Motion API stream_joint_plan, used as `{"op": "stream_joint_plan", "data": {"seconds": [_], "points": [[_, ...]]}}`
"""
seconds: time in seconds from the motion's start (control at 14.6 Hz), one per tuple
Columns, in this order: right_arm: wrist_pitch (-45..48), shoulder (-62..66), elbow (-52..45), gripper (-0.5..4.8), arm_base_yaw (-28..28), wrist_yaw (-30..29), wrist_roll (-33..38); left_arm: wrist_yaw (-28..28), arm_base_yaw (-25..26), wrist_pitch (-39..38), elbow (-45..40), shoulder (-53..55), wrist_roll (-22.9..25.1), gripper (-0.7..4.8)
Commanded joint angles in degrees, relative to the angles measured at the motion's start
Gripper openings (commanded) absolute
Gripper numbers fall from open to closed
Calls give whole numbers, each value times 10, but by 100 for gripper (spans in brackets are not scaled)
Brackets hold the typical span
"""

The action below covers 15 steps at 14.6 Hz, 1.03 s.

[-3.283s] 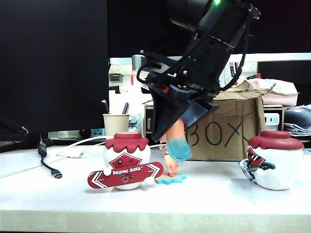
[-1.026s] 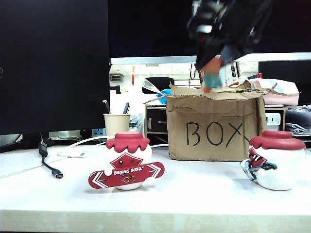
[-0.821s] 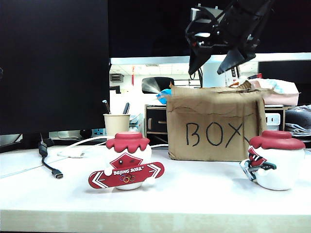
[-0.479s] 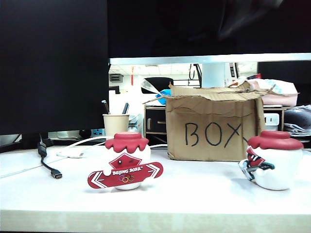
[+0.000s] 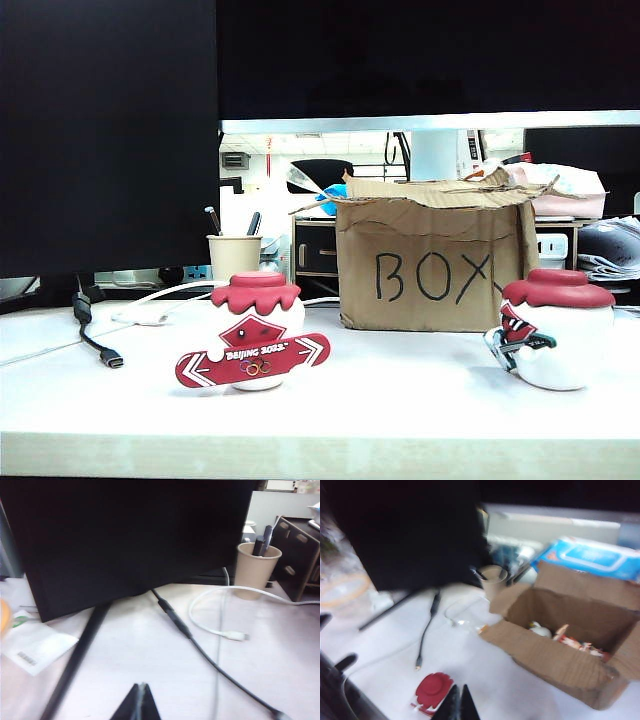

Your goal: Put the doll that is least similar in size compared to the others into the paper box.

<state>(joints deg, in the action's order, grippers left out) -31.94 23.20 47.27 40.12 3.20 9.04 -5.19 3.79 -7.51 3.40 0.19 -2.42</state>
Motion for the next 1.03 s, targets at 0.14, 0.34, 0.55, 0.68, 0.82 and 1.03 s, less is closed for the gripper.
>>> {"op": "stream_joint_plan", "data": {"seconds": [0.14,0.34,0.55,0.68,0.82,1.03], "points": [[6,-124,-5,-8,37,116,8,-5,-81,0,-3,0,1,-5],[-17,-161,-5,-8,38,89,8,-14,-90,-2,-3,0,1,-5],[-54,-183,-5,-7,37,87,8,-11,-91,-2,-3,0,1,-5],[-69,-183,-5,-7,37,87,8,-11,-91,-2,-3,0,1,-5],[-75,-183,-5,-7,37,87,8,-11,-90,-2,-3,0,1,-5],[-75,-184,-5,-7,37,87,8,-11,-90,-2,-3,0,1,-5]]}}
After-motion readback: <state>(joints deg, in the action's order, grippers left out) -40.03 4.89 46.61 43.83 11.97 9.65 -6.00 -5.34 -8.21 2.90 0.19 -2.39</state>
